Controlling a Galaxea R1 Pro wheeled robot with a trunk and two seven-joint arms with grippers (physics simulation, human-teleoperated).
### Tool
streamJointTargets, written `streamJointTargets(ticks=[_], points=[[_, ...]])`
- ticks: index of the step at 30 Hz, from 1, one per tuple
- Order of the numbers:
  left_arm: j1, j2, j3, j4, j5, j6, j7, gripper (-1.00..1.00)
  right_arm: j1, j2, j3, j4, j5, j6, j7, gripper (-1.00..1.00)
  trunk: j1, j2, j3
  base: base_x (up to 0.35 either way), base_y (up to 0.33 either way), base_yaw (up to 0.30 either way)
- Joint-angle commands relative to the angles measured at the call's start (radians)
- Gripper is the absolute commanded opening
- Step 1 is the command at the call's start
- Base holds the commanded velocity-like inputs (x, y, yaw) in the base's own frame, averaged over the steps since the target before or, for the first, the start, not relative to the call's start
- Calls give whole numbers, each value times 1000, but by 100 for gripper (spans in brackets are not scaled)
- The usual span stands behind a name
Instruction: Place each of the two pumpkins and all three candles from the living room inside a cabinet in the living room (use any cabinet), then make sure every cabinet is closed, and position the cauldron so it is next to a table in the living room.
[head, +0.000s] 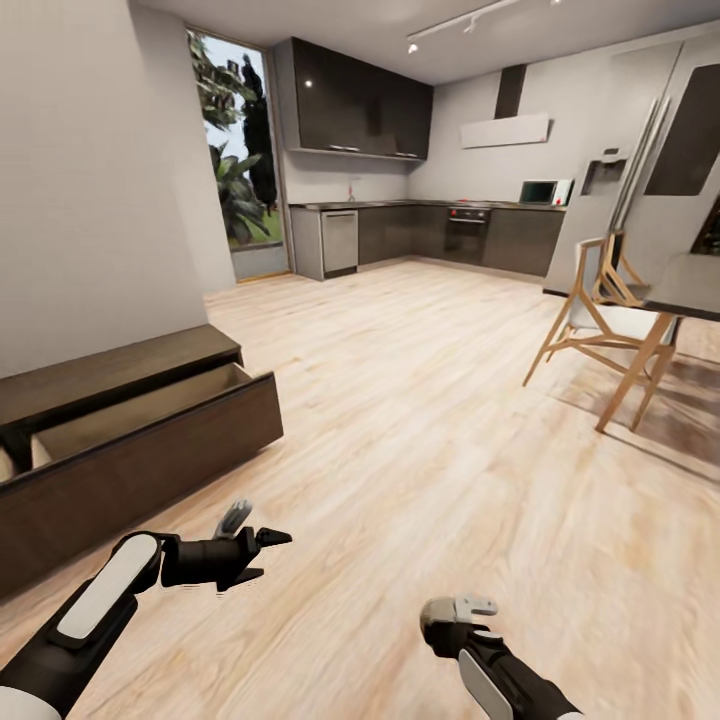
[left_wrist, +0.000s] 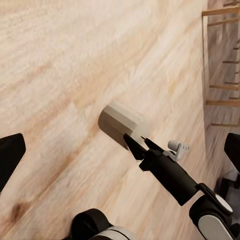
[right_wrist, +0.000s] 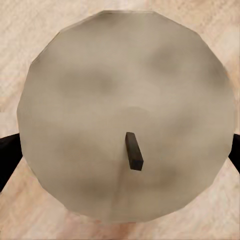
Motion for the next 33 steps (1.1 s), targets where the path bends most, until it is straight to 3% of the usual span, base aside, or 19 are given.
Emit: streamJointTargets(ticks=[1,7,17,29,33], points=[[-1,1,-2,-1,11,0,10,100,-1,-1,6,-2,-5,4,-8,-100,0,0,-1,328,-1,19],[-1,1,-2,-1,11,0,10,100,-1,-1,6,-2,-5,5,-8,-100,0,0,-1,329,0,56],[-1,-1,-3,-1,12,-1,11,100,-1,-1,6,-2,-3,5,-8,-100,0,0,-1,295,0,263],[-1,-2,-1,-1,22,-2,10,100,-1,-1,6,-2,-2,8,-8,-100,0,0,-1,27,0,292],[-1,-3,0,-1,23,-2,11,100,-1,-1,6,-2,-2,7,-8,-100,-1,1,15,0,0,292]])
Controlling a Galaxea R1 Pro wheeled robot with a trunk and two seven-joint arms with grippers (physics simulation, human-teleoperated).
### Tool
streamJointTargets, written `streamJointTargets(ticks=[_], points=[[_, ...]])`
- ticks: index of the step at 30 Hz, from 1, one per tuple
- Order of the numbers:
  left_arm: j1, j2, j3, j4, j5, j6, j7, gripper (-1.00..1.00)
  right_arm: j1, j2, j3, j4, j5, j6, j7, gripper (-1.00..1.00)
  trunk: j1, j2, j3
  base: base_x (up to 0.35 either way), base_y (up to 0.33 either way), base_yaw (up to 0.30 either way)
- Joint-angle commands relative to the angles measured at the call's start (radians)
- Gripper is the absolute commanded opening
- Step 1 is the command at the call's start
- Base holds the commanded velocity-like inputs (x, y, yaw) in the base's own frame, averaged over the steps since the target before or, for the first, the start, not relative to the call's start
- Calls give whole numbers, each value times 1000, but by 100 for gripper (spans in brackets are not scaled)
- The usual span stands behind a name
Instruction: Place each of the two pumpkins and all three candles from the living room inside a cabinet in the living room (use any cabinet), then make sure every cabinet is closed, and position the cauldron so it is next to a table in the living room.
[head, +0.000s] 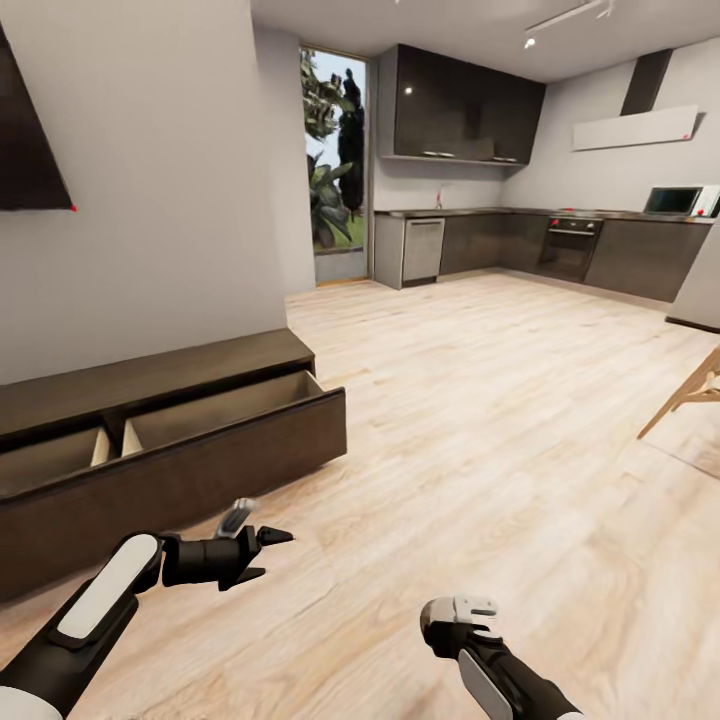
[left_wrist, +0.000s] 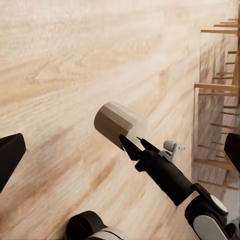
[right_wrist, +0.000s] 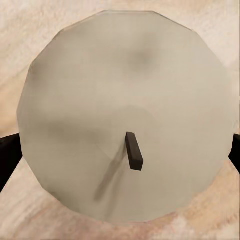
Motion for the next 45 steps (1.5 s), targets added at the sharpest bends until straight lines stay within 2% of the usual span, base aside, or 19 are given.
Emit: streamJointTargets(ticks=[1,11,24,45], points=[[-1,0,-1,-1,10,0,10,100,0,-1,6,-2,-8,3,-8,-100,-1,0,3,0,0,292],[-1,0,-1,0,9,0,10,100,0,-2,7,-3,-8,13,-6,-100,-5,2,40,0,0,288],[-1,0,-1,10,9,0,10,100,-8,-2,7,-4,-10,15,-5,-100,-11,5,77,0,0,223],[-1,-2,-1,15,10,-2,9,100,-8,-2,7,-5,-2,15,-7,-100,-91,152,114,0,0,180]])
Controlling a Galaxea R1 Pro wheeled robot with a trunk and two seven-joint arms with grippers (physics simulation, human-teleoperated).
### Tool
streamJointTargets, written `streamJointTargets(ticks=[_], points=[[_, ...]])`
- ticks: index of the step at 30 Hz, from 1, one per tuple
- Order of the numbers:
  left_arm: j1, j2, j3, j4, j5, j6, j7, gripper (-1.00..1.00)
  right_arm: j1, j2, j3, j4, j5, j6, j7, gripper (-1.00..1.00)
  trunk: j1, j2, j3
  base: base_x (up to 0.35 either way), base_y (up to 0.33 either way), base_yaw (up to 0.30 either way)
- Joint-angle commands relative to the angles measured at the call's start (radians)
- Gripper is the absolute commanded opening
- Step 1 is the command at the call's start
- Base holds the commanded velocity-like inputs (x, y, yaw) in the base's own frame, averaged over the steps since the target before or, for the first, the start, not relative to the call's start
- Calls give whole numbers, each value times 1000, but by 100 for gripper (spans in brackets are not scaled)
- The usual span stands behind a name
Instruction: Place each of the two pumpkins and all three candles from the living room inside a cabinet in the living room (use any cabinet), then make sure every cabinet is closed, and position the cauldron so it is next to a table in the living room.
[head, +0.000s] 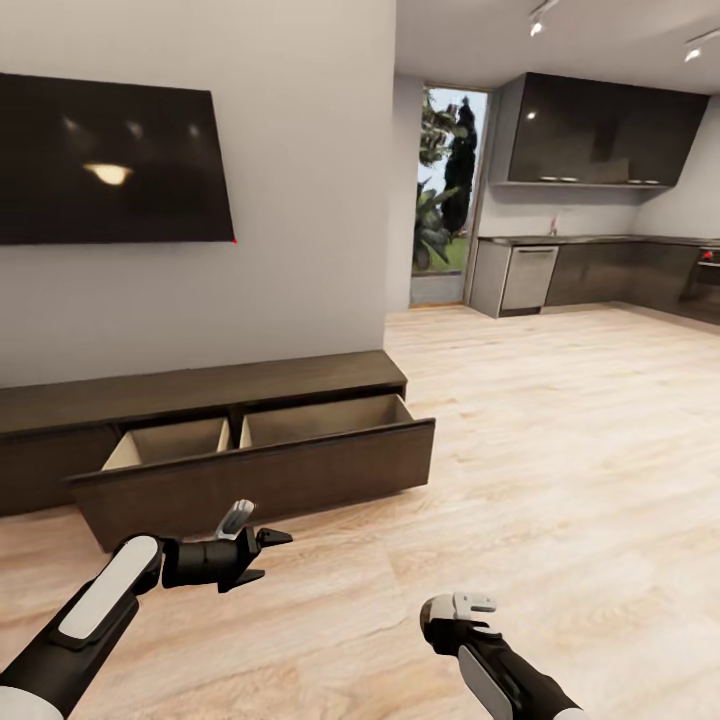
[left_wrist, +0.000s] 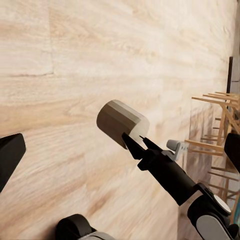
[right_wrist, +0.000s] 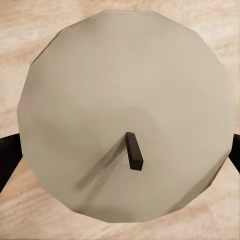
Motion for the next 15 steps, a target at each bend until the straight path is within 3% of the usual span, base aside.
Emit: streamJointTargets(ticks=[1,8,15], points=[[-1,1,-2,-1,10,0,10,100,-1,-1,6,-2,-6,4,-8,-100,-4,7,1,0,0,179],[-1,2,-2,-1,10,0,9,100,-1,-2,6,-3,-3,-5,-7,-100,-31,56,13,0,0,174],[-1,2,-2,-1,10,0,10,100,-1,-2,6,-3,-3,-8,-8,-100,-58,105,33,0,0,36]])
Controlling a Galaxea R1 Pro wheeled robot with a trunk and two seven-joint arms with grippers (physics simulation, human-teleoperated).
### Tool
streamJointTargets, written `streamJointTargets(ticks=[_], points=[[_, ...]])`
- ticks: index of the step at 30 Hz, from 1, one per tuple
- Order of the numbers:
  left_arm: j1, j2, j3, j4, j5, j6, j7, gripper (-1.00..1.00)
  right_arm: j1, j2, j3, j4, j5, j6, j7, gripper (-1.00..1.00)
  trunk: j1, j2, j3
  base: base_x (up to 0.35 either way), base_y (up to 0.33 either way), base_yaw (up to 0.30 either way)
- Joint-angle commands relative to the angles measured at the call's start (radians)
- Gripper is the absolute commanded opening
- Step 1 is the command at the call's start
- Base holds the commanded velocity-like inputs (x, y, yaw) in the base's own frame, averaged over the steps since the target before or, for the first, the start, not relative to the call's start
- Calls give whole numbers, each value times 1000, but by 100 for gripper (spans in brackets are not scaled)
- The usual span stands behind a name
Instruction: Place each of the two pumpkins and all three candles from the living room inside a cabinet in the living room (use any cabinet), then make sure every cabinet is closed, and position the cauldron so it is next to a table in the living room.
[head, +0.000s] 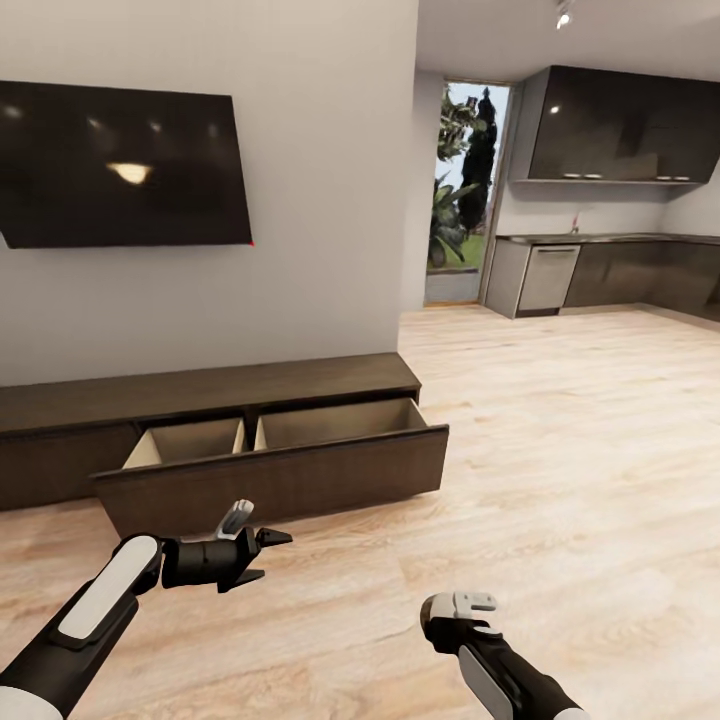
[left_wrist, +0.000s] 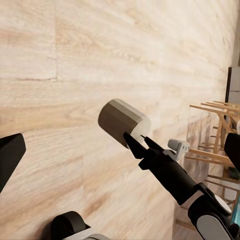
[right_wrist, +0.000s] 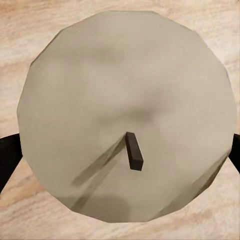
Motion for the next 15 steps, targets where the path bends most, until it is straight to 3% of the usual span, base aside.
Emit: streamJointTargets(ticks=[1,15], points=[[-1,1,-2,-1,10,0,10,100,-1,-1,7,-2,-9,3,-9,-100,-4,7,2,0,0,4],[-1,1,-2,-1,10,1,10,100,-1,-2,7,-2,-11,5,-9,-100,-58,105,46,0,0,0]])
